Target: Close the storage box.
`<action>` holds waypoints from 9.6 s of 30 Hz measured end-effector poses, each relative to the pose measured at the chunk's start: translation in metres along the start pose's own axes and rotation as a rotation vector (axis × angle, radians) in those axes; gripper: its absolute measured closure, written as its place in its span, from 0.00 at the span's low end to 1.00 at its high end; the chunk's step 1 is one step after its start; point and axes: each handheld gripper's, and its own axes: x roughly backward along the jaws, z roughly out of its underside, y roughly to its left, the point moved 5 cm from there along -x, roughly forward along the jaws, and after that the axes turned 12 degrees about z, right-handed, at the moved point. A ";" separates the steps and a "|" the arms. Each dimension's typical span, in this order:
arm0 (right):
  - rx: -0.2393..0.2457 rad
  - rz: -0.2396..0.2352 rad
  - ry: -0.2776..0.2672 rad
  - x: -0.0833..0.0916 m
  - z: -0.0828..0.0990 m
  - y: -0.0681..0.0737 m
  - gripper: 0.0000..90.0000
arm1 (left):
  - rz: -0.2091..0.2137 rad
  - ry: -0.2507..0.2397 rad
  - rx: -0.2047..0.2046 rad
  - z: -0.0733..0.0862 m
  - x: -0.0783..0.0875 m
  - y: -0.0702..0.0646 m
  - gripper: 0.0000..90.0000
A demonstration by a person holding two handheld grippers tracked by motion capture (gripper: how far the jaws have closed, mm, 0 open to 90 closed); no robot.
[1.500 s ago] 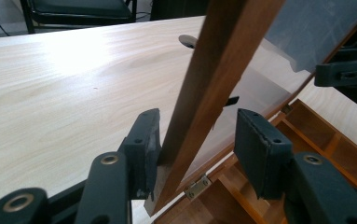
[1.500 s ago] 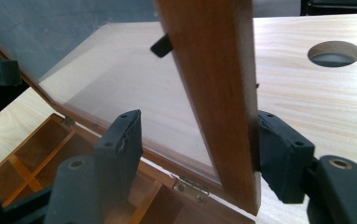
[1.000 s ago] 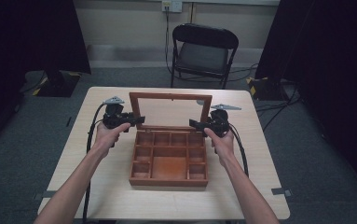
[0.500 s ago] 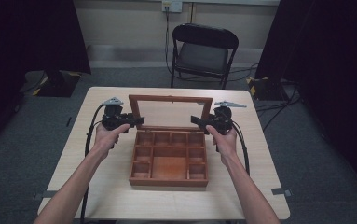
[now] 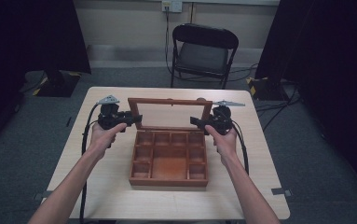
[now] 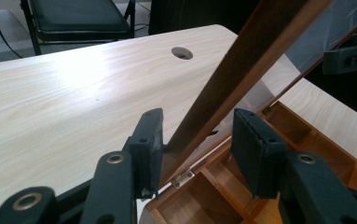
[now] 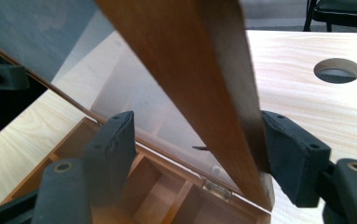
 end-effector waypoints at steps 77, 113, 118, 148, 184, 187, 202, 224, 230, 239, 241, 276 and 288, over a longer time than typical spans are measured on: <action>-0.036 0.105 0.045 0.051 0.023 -0.041 0.40 | -0.029 -0.005 -0.028 0.013 0.013 -0.030 0.24; 0.177 -0.340 0.095 0.073 -0.014 0.100 0.63 | 0.008 0.067 -0.078 0.040 0.015 -0.047 0.18; 0.209 -0.377 0.109 0.069 -0.010 0.109 0.79 | 0.001 0.073 -0.085 0.042 0.017 -0.047 0.18; 0.159 -0.519 0.243 0.048 0.007 0.109 0.89 | 0.005 0.118 -0.068 0.053 0.011 -0.045 0.19; 0.227 -0.480 0.253 0.054 0.013 0.108 0.90 | -0.027 0.181 -0.019 0.071 0.022 -0.017 0.19; 0.226 -0.472 0.247 0.054 0.016 0.109 0.89 | -0.051 0.167 -0.007 0.069 0.029 -0.011 0.19; 0.253 -0.469 0.249 0.052 0.031 0.115 0.90 | -0.093 0.110 0.029 0.063 0.042 -0.001 0.20; 0.319 -0.474 0.299 0.040 0.066 0.124 0.91 | -0.079 0.112 0.040 0.064 0.041 -0.002 0.20; 0.317 -0.479 0.318 0.036 0.074 0.124 0.91 | -0.077 0.111 0.039 0.064 0.041 -0.002 0.20; 0.349 -0.472 0.355 0.030 0.086 0.125 0.91 | -0.074 0.125 0.040 0.066 0.040 -0.002 0.20; 0.344 -0.470 0.363 0.029 0.088 0.124 0.91 | -0.075 0.126 0.040 0.066 0.040 -0.002 0.20; 0.175 -0.282 0.259 0.033 0.077 0.080 0.38 | -0.083 0.103 0.046 0.066 0.046 -0.005 0.20; 0.025 -0.021 0.209 0.059 0.091 -0.012 0.16 | -0.139 0.194 0.090 0.098 0.072 0.006 0.20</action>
